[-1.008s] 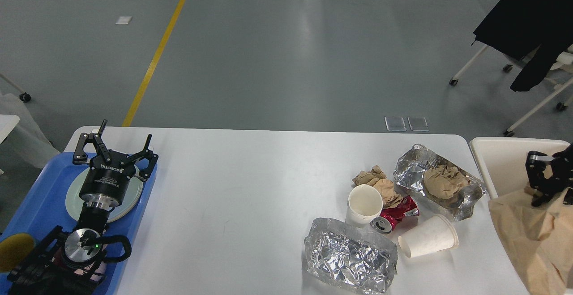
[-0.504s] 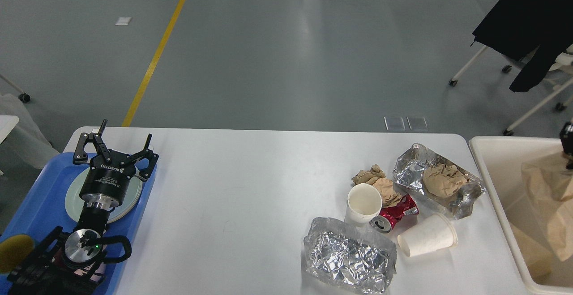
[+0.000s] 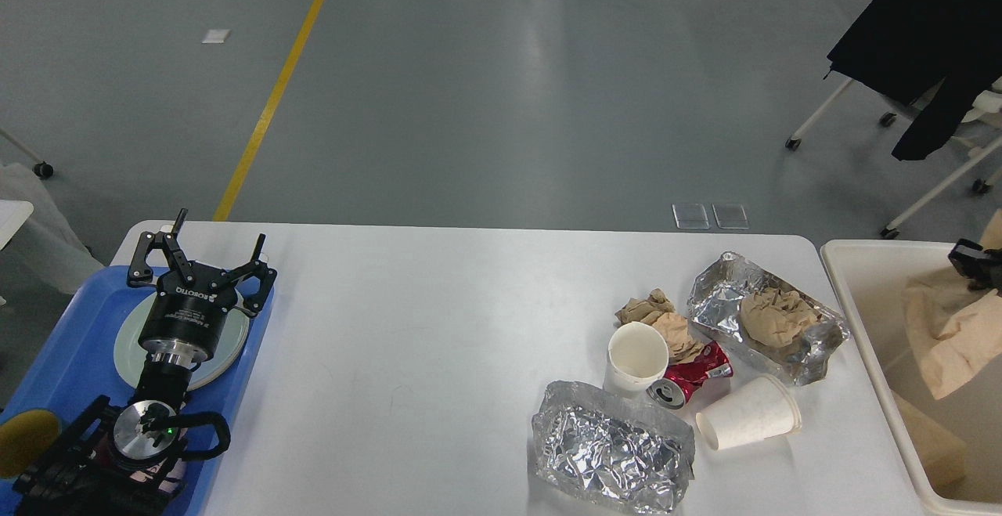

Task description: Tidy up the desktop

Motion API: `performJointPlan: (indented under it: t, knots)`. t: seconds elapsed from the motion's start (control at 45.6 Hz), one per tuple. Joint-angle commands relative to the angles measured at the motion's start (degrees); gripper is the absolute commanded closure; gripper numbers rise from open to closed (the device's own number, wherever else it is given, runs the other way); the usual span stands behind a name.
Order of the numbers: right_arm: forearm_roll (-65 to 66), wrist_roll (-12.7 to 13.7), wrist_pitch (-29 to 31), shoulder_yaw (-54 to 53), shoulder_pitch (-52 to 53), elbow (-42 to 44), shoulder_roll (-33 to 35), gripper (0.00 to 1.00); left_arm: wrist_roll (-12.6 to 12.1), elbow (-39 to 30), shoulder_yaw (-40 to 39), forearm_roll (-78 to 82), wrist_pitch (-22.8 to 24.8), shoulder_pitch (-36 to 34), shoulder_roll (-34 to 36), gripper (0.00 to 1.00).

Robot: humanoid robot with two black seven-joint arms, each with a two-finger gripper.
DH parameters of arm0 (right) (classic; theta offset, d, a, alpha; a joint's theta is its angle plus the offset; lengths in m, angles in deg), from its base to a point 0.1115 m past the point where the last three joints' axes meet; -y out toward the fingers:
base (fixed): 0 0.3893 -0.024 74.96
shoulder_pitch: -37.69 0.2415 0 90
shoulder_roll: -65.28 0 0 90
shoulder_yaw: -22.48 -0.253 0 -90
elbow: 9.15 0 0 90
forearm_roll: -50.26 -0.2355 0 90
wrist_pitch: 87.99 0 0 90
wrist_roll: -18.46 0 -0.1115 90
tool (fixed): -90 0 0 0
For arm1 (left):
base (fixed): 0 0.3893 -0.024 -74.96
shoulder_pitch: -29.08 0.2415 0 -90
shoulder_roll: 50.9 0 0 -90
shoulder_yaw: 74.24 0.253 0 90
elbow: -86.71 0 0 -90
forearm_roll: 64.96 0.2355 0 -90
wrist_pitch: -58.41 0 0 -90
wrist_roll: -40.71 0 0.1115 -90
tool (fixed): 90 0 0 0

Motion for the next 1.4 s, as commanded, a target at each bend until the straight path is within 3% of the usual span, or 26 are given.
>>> performJointPlan:
  t: [0.0,0.175,0.46,1.381]
  knots:
    - [0.0,0.0,-4.1,-2.7,-10.5,10.7,-5.5,1.0,0.0,0.0,0.0,0.0,0.0,0.0,0.0,0.03]
    - [0.0,-0.1,-9.3,-2.7,-22.1,22.1,-11.4,1.0,0.0,0.0,0.0,0.0,0.0,0.0,0.0,0.03]
    - [-0.1,-0.1,-15.4,-4.6,-29.3,22.9,-13.8,1.0,0.0,0.0,0.0,0.0,0.0,0.0,0.0,0.03]
    - [2.8,1.8,-16.1,-7.4,-36.6,23.0,-10.8,1.0,0.0,0.0,0.0,0.0,0.0,0.0,0.0,0.03]
